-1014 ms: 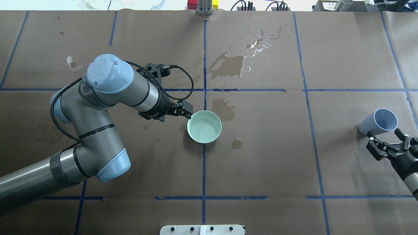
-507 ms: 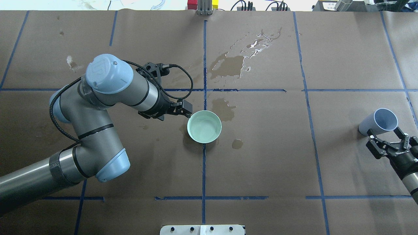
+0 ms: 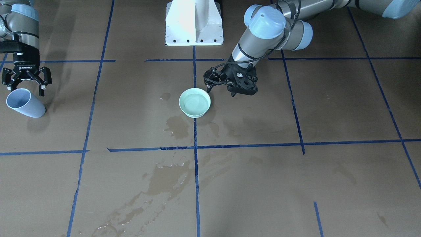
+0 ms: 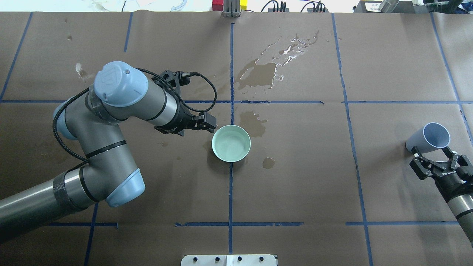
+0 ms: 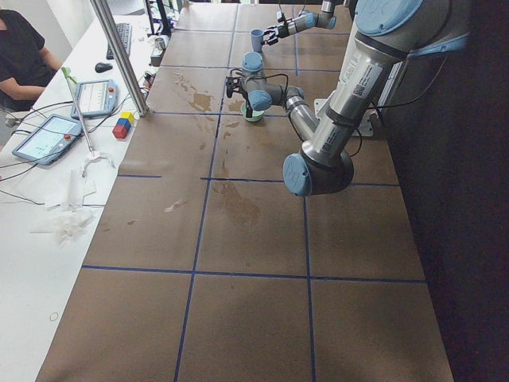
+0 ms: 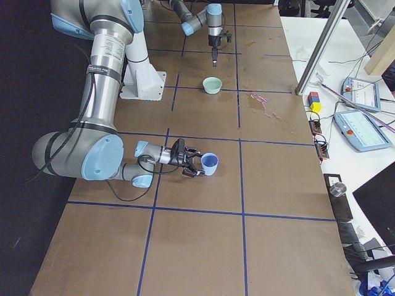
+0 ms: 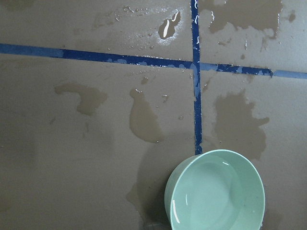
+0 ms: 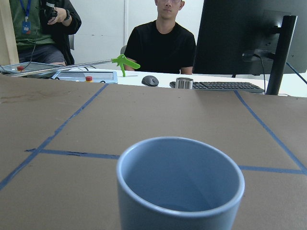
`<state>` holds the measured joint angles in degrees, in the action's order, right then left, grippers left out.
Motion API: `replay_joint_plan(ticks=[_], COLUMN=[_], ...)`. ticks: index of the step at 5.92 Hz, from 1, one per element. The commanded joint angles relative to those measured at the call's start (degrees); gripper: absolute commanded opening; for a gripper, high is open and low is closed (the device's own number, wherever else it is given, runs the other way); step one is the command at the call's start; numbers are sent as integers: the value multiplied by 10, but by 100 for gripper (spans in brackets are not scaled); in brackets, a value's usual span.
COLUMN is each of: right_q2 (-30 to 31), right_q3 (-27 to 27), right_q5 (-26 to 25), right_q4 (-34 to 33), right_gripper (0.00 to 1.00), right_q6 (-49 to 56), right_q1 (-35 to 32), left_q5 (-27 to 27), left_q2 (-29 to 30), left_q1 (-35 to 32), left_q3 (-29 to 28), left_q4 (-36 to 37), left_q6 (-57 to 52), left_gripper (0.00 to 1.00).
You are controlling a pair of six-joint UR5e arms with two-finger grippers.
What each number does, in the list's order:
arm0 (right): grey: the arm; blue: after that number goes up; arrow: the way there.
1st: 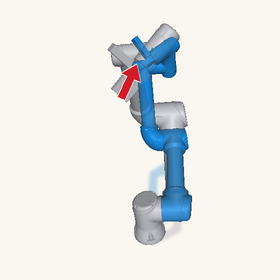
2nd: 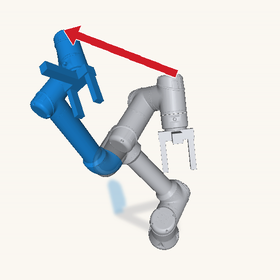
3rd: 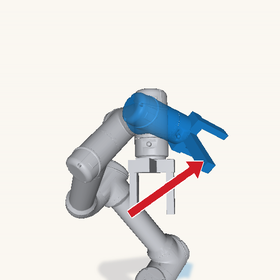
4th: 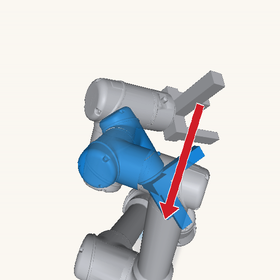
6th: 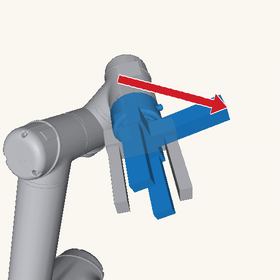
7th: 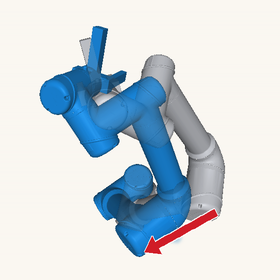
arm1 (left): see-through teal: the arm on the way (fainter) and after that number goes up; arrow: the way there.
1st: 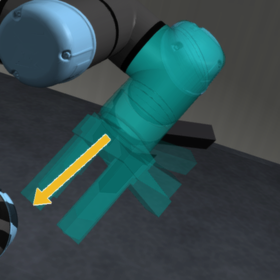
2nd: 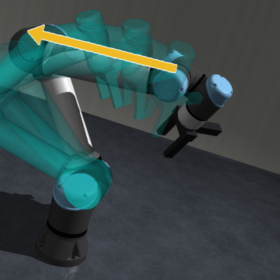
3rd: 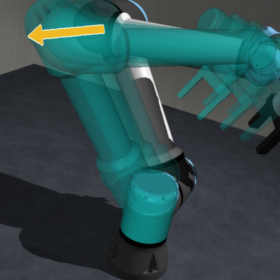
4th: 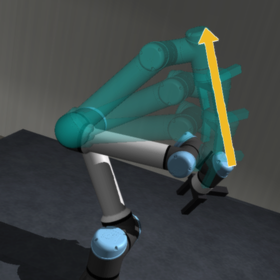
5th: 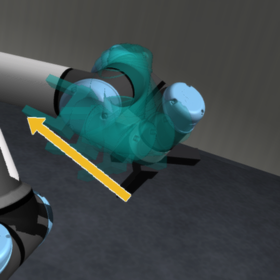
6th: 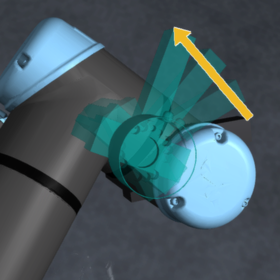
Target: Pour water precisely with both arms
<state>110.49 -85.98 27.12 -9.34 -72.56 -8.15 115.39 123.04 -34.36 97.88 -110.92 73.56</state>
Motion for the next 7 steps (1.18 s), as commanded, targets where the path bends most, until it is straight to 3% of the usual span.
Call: replay_joint_plan(ticks=[1,7], right_q2=[-19,-19], right_q3=[11,20], right_q5=[-2,-4], right_q4=[0,2], right_gripper=[100,99], right_q6=[6,6], right_q1=[0,-3], left_q5=[-1,-1], left_q2=[-3,-8], left_q1=[0,-2], left_q3=[3,7], left_q4=[0,0], left_q6=[0,0], left_gripper=[99,99])
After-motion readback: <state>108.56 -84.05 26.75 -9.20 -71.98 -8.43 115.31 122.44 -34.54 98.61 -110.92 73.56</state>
